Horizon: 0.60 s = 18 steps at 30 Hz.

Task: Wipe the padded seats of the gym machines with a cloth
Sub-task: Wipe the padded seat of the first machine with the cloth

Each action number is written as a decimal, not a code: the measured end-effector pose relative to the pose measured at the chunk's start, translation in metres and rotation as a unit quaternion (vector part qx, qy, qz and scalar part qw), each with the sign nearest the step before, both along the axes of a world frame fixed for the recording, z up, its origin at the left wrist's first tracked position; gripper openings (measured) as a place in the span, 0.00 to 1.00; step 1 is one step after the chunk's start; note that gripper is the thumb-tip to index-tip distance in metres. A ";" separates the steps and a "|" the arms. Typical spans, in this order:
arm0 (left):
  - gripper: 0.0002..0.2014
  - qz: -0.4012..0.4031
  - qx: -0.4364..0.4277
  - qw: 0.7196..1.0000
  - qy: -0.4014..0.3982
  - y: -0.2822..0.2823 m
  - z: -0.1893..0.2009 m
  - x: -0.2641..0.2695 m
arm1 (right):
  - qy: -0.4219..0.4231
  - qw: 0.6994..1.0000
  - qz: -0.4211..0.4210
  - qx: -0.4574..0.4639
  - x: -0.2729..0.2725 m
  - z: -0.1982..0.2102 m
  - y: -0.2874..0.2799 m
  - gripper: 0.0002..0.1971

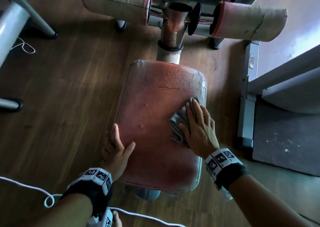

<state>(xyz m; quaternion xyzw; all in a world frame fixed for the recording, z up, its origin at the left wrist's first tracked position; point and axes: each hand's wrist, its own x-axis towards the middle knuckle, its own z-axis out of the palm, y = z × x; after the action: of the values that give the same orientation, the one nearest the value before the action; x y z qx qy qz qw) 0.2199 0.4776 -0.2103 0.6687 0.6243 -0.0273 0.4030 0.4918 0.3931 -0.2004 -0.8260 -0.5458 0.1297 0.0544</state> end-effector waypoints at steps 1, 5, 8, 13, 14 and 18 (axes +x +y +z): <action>0.53 0.001 -0.005 1.000 -0.002 0.001 0.000 -0.001 | -0.012 1.000 0.004 0.001 0.003 0.002 0.006 0.35; 0.48 -0.015 -0.023 0.999 -0.025 0.002 -0.003 -0.005 | -0.049 0.998 0.034 0.011 0.013 0.007 0.045 0.33; 0.47 -0.012 -0.025 0.999 -0.033 0.002 0.001 -0.003 | -0.054 0.998 0.029 0.006 0.015 0.010 0.063 0.32; 0.45 -0.015 -0.012 1.000 -0.023 0.001 0.001 -0.003 | -0.047 0.998 0.028 0.018 0.005 0.010 0.050 0.30; 0.45 -0.015 -0.011 0.999 -0.026 0.001 0.000 -0.004 | -0.052 0.998 0.034 0.017 0.005 0.010 0.049 0.29; 0.45 -0.011 -0.010 1.000 -0.023 0.002 -0.002 -0.004 | -0.066 0.997 0.041 0.015 0.011 0.013 0.063 0.29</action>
<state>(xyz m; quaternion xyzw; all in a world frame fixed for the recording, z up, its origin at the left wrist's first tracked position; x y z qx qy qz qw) 0.2158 0.4795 -0.2122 0.6716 0.6072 -0.0226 0.4240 0.5024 0.4563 -0.1870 -0.8085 -0.5838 0.0690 0.0259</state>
